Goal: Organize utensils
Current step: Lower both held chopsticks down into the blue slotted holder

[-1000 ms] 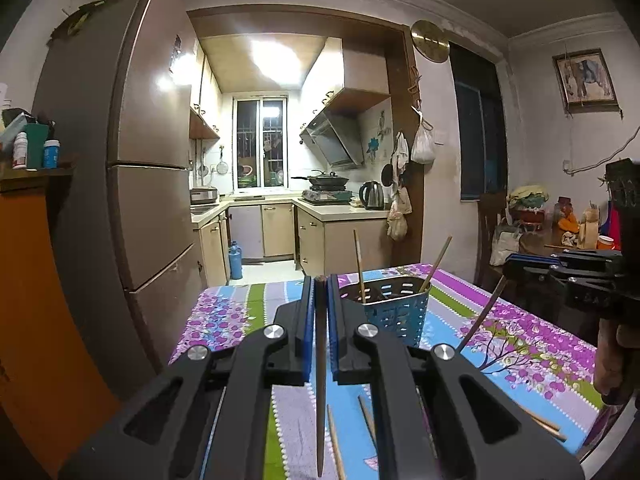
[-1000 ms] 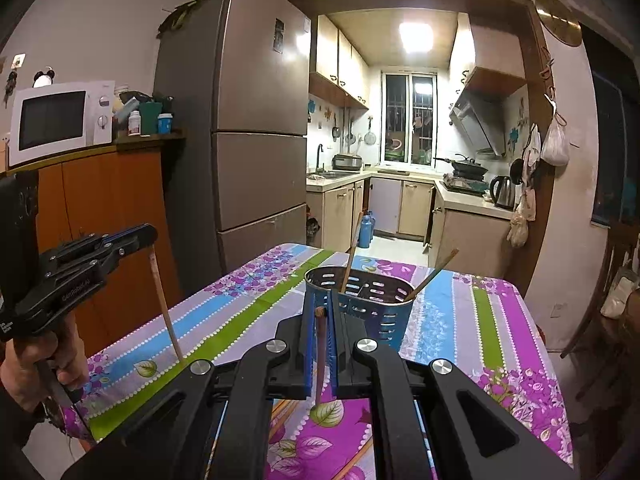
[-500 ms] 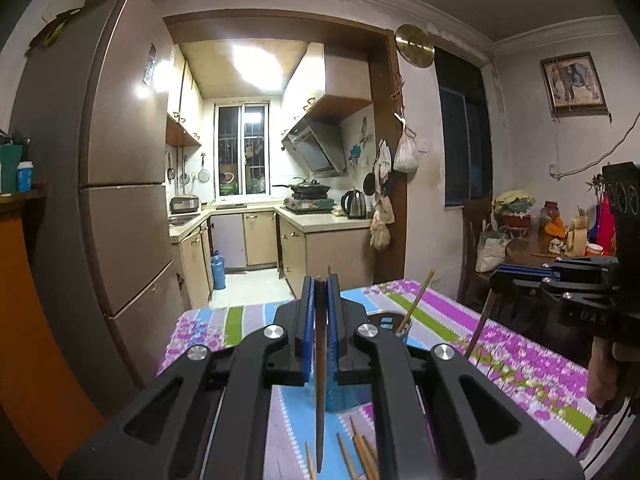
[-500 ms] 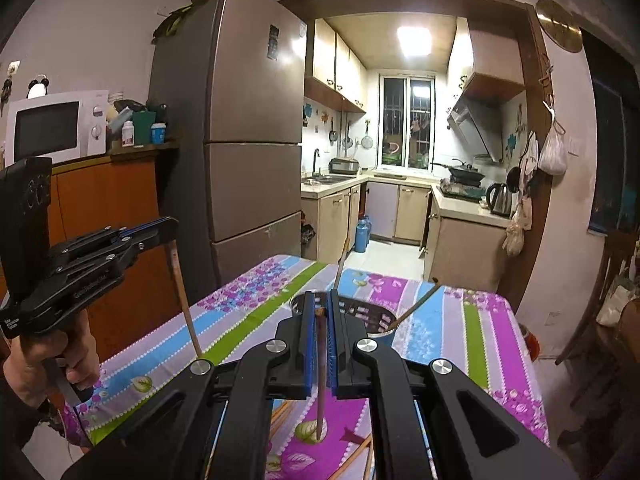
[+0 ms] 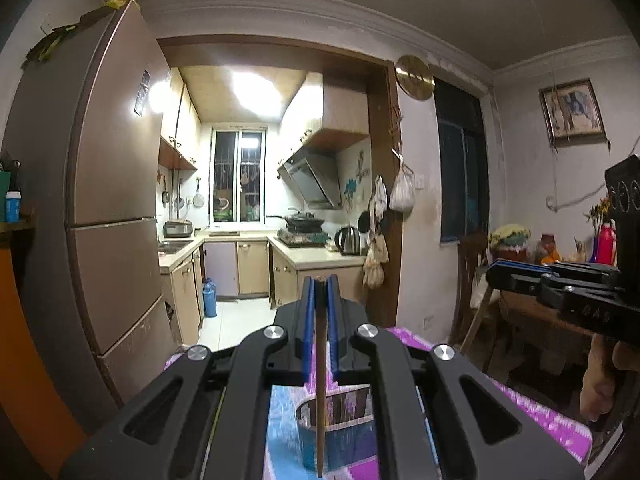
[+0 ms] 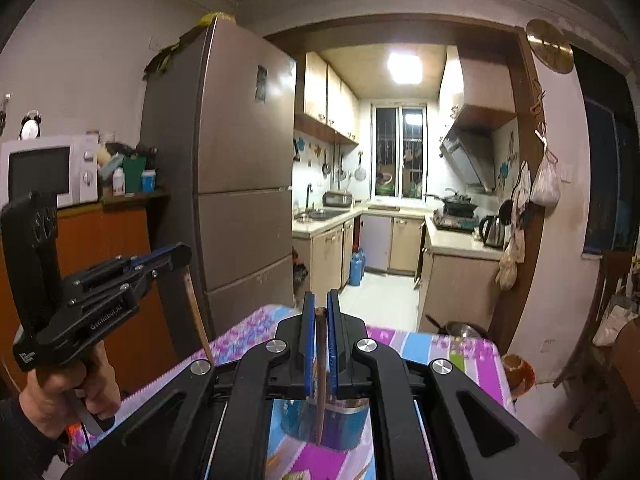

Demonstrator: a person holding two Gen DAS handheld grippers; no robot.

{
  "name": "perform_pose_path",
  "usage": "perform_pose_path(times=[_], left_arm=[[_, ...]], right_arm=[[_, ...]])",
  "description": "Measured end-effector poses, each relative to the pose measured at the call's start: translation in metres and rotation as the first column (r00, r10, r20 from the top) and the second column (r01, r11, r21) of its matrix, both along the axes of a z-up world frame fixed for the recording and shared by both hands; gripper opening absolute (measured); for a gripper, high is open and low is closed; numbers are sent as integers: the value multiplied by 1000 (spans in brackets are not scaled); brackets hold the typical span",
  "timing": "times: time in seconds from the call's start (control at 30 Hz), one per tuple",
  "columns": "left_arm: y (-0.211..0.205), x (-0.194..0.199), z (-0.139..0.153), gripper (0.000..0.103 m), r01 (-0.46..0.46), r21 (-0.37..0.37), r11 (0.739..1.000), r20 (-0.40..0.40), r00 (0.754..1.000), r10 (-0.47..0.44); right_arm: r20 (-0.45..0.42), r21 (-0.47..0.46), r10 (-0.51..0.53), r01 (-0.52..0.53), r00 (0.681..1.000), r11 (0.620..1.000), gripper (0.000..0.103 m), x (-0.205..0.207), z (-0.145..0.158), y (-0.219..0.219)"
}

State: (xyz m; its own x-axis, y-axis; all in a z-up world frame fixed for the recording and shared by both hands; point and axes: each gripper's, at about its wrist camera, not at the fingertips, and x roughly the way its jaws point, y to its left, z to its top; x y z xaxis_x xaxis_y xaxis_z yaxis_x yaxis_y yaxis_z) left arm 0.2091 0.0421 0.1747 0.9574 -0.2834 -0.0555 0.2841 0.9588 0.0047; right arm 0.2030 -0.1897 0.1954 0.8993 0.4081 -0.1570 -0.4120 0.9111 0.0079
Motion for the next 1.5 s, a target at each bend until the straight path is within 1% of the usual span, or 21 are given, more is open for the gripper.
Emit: perform_pose_path(times=[0.07, 0.2, 0.3, 0.4, 0.57, 0.7, 0.83, 1.13, 1.5], left_arm=[[0, 7, 11, 5, -2, -16, 1000, 11, 1000, 2], [-4, 24, 25, 5, -8, -23, 1000, 29, 1000, 9], [-8, 39, 32, 5, -10, -32, 999, 36, 999, 11], [-14, 53, 32, 5, -5, -38, 999, 33, 999, 6], [-22, 72, 22, 5, 3, -33, 999, 17, 1000, -2], [-25, 86, 10, 5, -1, -26, 1000, 2, 1000, 1], [-23, 99, 0, 5, -4, -35, 999, -18, 1000, 4], [-21, 113, -17, 5, -7, -41, 999, -47, 999, 5], [-22, 135, -39, 5, -16, -35, 999, -103, 995, 13]], right_arm=[[16, 8, -6, 6, 1000, 1000, 7, 8, 14, -3], [25, 13, -14, 14, 1000, 1000, 7, 28, 31, -5], [23, 17, -19, 19, 1000, 1000, 7, 48, 37, -5], [16, 23, -23, 23, 1000, 999, 7, 63, 36, -4], [-6, 15, -29, 29, 1000, 999, 7, 87, 24, -1], [-22, 11, -30, 30, 999, 999, 7, 99, 15, 1], [-35, 7, -27, 27, 999, 1000, 7, 108, 5, 5], [-71, 3, -20, 20, 997, 1000, 7, 126, -18, 10], [-122, 6, -22, 23, 992, 1000, 7, 145, -43, 9]])
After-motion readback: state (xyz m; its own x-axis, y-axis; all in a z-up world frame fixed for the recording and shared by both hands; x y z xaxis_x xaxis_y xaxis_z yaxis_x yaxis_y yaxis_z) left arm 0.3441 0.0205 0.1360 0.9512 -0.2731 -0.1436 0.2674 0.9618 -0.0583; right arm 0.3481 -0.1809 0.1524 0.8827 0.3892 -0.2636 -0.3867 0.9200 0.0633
